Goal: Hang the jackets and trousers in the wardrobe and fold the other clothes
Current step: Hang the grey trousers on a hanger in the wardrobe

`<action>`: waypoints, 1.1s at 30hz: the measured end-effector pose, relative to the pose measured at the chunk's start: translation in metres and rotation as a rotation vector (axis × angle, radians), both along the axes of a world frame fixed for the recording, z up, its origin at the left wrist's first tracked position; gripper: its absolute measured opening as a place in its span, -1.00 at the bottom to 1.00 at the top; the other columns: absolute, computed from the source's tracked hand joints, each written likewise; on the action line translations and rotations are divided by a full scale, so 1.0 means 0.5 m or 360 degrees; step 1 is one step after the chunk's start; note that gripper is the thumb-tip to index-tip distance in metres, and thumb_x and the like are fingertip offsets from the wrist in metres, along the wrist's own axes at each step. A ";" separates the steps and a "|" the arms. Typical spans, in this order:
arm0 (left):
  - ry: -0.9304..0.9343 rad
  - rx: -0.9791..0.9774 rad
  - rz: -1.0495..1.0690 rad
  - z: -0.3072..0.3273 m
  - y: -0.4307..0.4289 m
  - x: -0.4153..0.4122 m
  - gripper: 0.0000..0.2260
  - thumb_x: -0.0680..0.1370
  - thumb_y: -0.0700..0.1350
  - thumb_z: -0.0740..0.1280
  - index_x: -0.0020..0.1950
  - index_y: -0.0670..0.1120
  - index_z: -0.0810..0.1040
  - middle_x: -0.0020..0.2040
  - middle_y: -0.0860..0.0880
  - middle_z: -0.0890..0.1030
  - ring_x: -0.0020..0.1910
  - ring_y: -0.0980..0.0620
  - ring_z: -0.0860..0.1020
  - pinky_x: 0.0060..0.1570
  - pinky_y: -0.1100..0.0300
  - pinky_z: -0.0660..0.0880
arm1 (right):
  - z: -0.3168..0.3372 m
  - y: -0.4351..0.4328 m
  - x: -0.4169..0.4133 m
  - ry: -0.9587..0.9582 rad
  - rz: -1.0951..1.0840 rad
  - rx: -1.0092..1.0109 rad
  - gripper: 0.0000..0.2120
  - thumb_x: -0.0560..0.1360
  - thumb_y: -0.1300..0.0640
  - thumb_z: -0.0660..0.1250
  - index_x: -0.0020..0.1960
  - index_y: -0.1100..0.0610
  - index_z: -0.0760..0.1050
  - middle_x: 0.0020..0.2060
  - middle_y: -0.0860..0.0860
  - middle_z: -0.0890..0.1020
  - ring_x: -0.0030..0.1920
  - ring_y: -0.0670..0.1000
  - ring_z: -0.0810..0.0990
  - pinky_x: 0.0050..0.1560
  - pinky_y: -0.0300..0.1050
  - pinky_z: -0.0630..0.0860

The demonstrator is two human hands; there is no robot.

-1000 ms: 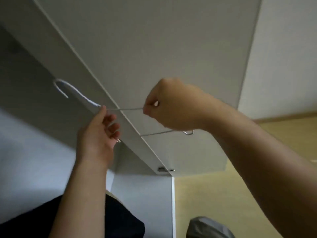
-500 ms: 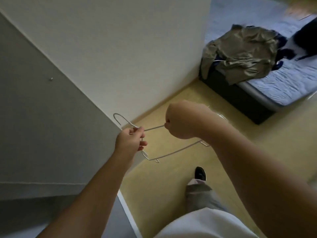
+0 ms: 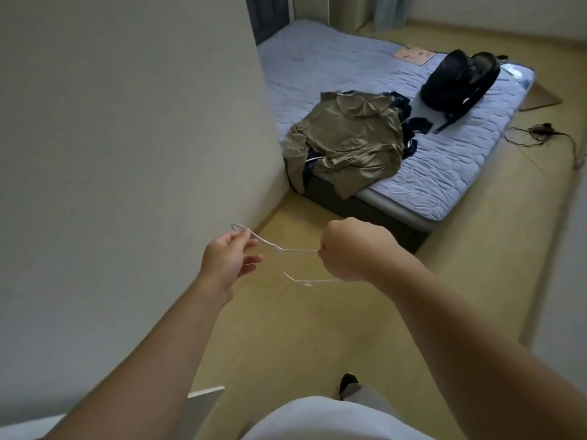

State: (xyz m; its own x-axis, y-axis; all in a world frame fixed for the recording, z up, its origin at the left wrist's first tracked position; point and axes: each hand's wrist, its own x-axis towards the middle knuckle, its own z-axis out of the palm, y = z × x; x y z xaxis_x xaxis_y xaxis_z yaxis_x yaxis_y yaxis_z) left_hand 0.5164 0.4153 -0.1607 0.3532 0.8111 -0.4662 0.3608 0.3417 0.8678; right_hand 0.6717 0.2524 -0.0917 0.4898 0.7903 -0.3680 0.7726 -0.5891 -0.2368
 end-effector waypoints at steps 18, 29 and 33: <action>0.0009 -0.0082 -0.0805 -0.068 0.376 0.807 -0.83 0.62 -0.16 0.28 -0.14 -0.17 0.55 -0.25 -0.13 0.68 -0.43 0.01 0.63 -0.37 0.16 0.61 | -0.127 0.231 0.533 0.0307 -0.0857 -0.0295 -0.77 0.57 -0.05 0.20 -0.17 0.05 0.46 -0.34 -0.03 0.58 -0.50 -0.04 0.59 -0.43 -0.21 0.44; -0.0097 0.0046 -0.1436 -0.041 0.437 1.234 -0.94 0.49 -0.13 0.38 -0.11 -0.10 0.60 -0.12 -0.07 0.74 -0.33 -0.08 0.69 -0.40 0.19 0.58 | -0.252 0.385 0.928 0.0821 -0.1409 0.0136 -0.75 0.58 -0.09 0.25 0.16 0.03 0.42 -0.14 0.05 0.64 -0.31 0.04 0.72 -0.31 0.00 0.69; -0.0113 0.0100 -0.1549 -0.016 0.488 1.358 -0.93 0.47 -0.14 0.44 -0.21 -0.05 0.61 -0.14 -0.08 0.73 -0.33 -0.05 0.68 -0.27 0.09 0.62 | -0.273 0.459 1.063 0.0831 -0.1475 0.0362 -0.61 0.52 -0.14 0.32 0.27 0.00 0.39 0.05 0.01 0.62 -0.05 0.02 0.64 -0.12 -0.06 0.55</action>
